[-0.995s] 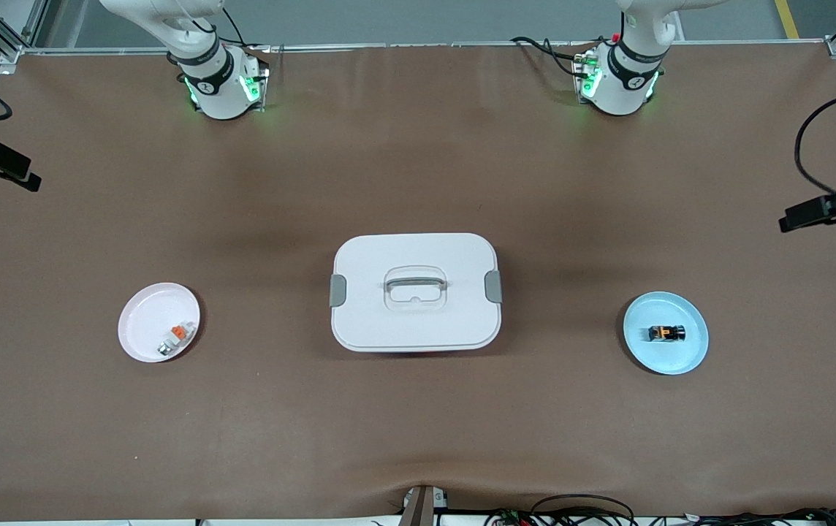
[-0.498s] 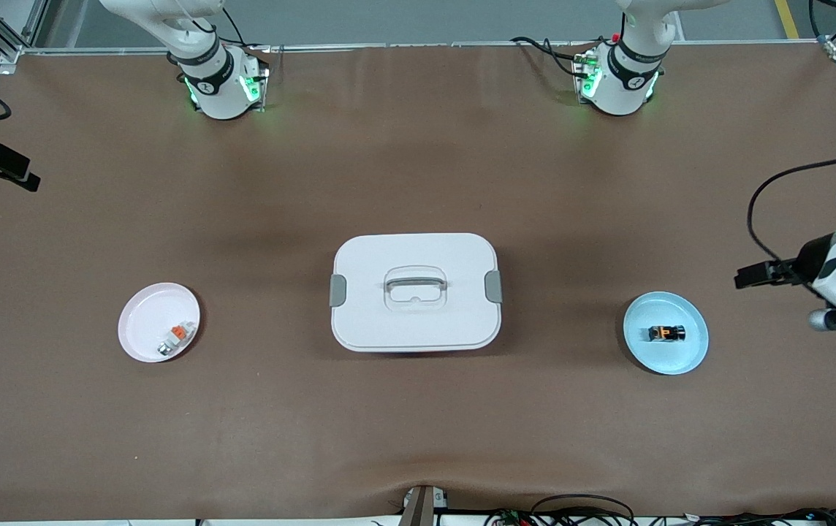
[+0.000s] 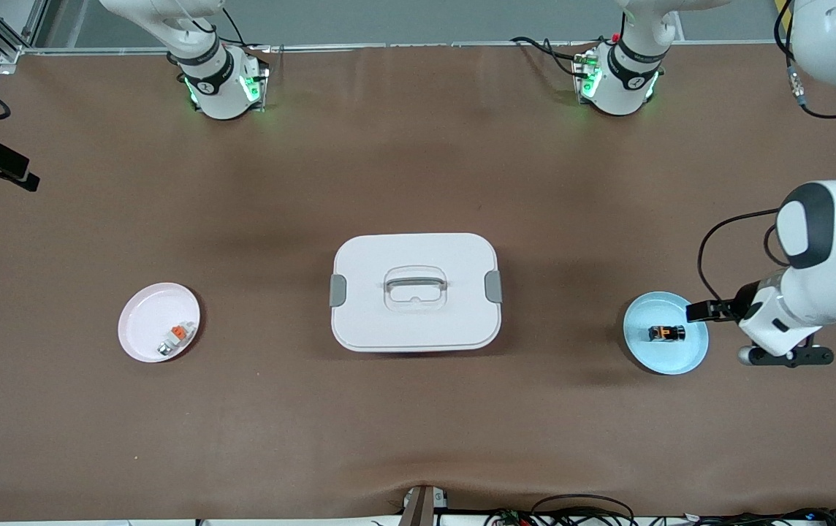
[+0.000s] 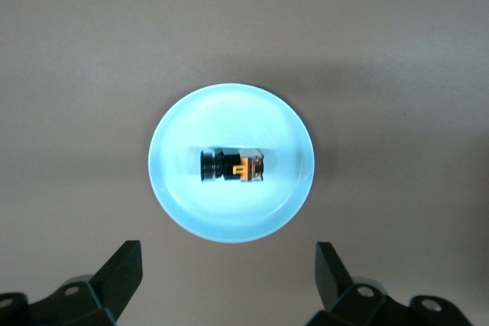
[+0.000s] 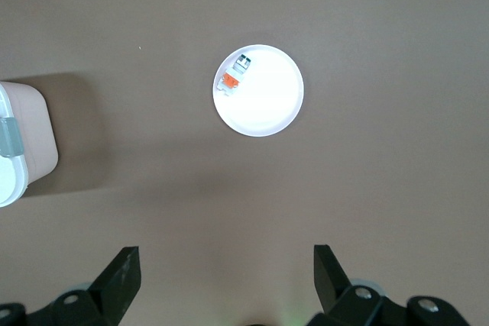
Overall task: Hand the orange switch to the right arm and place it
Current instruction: 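Reach the left gripper down over the black-orange switch on the blue plate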
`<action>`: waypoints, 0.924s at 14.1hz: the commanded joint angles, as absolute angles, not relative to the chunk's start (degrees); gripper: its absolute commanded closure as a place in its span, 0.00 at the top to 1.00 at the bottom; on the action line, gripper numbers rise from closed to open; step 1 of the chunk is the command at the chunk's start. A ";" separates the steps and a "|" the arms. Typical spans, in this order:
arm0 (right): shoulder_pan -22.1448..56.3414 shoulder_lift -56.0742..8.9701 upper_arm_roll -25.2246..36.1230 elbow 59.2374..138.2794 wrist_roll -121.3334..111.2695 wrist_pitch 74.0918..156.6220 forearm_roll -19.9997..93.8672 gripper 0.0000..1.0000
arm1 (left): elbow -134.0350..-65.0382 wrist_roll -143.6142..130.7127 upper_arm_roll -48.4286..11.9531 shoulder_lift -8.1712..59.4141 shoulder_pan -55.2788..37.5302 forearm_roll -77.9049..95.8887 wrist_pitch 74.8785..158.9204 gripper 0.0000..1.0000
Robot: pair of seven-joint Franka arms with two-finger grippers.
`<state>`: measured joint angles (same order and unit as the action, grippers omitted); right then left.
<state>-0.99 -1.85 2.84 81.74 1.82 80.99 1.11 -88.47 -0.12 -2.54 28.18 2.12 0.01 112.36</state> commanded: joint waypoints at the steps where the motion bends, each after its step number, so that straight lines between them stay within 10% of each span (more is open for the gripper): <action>1: -0.97 -1.23 2.81 81.83 1.32 80.95 0.53 1.00 | -91.12 0.44 -2.55 29.79 1.93 -2.45 118.27 1.00; 13: -0.97 -1.23 2.73 81.83 1.32 80.86 0.53 1.00 | -93.78 0.18 -2.55 35.77 1.85 -5.54 126.38 1.00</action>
